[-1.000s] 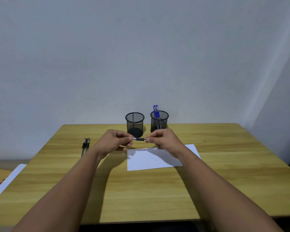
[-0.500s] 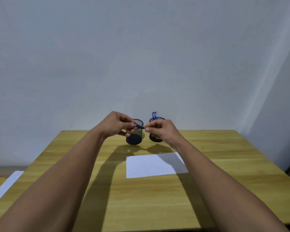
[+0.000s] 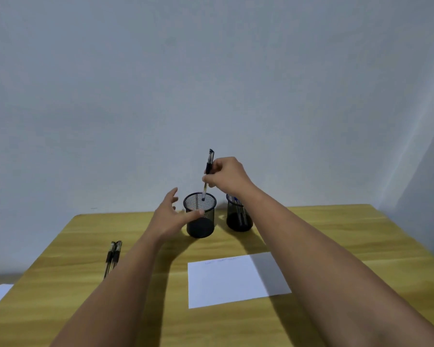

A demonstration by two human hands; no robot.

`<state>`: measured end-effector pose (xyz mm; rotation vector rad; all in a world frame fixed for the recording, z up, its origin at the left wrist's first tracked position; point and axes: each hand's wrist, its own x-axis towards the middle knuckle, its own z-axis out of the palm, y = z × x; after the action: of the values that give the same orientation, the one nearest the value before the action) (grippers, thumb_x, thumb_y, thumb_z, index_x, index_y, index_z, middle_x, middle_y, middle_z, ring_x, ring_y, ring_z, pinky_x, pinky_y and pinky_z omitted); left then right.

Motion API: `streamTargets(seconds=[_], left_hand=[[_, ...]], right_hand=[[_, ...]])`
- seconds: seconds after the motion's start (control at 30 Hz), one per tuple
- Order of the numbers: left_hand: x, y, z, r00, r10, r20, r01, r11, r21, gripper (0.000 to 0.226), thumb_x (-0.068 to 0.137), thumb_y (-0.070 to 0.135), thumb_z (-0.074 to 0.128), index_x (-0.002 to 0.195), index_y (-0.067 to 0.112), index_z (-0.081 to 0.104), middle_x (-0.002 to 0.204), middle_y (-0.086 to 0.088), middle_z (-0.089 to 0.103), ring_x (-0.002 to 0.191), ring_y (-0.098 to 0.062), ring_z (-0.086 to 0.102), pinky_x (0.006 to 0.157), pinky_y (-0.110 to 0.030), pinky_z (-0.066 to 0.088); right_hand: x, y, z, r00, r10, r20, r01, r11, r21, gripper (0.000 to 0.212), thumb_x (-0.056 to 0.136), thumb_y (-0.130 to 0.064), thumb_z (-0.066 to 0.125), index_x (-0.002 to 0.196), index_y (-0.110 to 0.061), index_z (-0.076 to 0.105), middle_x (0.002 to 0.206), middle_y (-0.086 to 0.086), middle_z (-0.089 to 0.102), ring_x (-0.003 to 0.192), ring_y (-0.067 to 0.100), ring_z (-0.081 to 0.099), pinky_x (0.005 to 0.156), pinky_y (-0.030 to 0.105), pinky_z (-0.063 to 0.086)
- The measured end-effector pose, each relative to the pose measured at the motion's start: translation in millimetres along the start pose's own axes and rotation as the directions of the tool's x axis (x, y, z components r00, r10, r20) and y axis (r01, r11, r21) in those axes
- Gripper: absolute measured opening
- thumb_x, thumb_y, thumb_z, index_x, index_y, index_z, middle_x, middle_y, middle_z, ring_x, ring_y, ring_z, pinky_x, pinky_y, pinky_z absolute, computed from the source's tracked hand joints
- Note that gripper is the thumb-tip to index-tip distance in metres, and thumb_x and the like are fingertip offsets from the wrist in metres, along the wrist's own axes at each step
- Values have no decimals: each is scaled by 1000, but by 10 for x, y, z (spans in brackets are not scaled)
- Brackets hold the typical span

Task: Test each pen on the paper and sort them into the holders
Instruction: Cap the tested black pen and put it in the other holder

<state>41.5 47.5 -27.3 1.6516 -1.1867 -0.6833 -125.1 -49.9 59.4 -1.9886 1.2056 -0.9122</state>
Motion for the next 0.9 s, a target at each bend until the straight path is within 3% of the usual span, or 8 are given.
streamTargets(seconds=[0.13, 0.23, 0.37, 0.47, 0.57, 0.63, 0.73, 0.9], left_hand=[[79, -175, 116, 1000, -2, 31, 3, 1000, -20, 115, 54, 47, 96, 151, 28, 38, 135, 6, 57, 116, -17, 63, 99, -39, 53], [89, -200, 158, 998, 55, 25, -55, 998, -22, 88, 55, 42, 96, 133, 24, 58, 121, 7, 68, 92, -6, 73, 86, -34, 60], [51, -196, 218, 996, 84, -4, -84, 996, -9, 59, 65, 31, 93, 117, 24, 66, 110, 13, 72, 81, -1, 72, 76, -27, 58], [35, -216, 255, 995, 93, -19, -93, 996, 7, 61, 66, 33, 91, 120, 25, 65, 113, 14, 71, 81, 0, 71, 75, -25, 58], [8, -207, 265, 995, 97, -7, -97, 995, 27, 66, 68, 33, 90, 127, 25, 62, 119, 12, 69, 83, 3, 70, 74, -19, 55], [-48, -184, 229, 996, 89, -8, -89, 995, 47, 73, 67, 38, 90, 133, 28, 60, 124, 13, 67, 95, -2, 69, 83, -24, 55], [-174, -131, 94, 996, 68, -50, -62, 992, 108, 79, 68, 52, 85, 138, 32, 56, 125, 11, 64, 109, -11, 63, 94, -37, 55], [-377, -119, -442, 984, 85, -155, -42, 964, 262, 54, 86, 46, 74, 135, 26, 60, 122, 6, 67, 108, -13, 64, 95, -39, 55]], right_hand=[[25, 128, 306, 998, 61, 13, -59, 986, -158, 12, 82, -16, 83, 81, -10, 73, 87, 6, 78, 86, 25, 74, 72, 35, 58], [32, 156, 456, 994, 101, 43, -85, 958, -275, 9, 80, -17, 80, 83, -13, 73, 90, 9, 77, 89, 29, 73, 68, 31, 54], [7, 163, 579, 992, 119, 30, -98, 916, -388, 19, 80, -17, 75, 98, -11, 73, 101, 12, 76, 97, 35, 72, 71, 34, 53], [-28, 148, 584, 996, 88, 3, -79, 911, -404, 9, 85, -12, 71, 91, -11, 65, 103, 14, 75, 99, 38, 72, 71, 36, 52], [-69, 116, 541, 997, 71, 4, -63, 909, -413, 16, 88, -10, 70, 82, -12, 56, 102, 16, 72, 97, 39, 70, 70, 35, 49], [-118, 69, 481, 999, 50, 2, -45, 906, -421, 6, 90, -11, 69, 93, -8, 66, 105, 15, 72, 98, 38, 68, 72, 34, 51], [-209, -33, 382, 1000, 0, -18, -7, 912, -410, 28, 94, -18, 69, 119, -8, 75, 121, 12, 74, 112, 34, 69, 80, 34, 53], [-438, -339, 417, 999, -48, -21, 39, 946, -321, 20, 95, -23, 69, 110, -15, 79, 115, 6, 76, 106, 29, 70, 78, 32, 50]])
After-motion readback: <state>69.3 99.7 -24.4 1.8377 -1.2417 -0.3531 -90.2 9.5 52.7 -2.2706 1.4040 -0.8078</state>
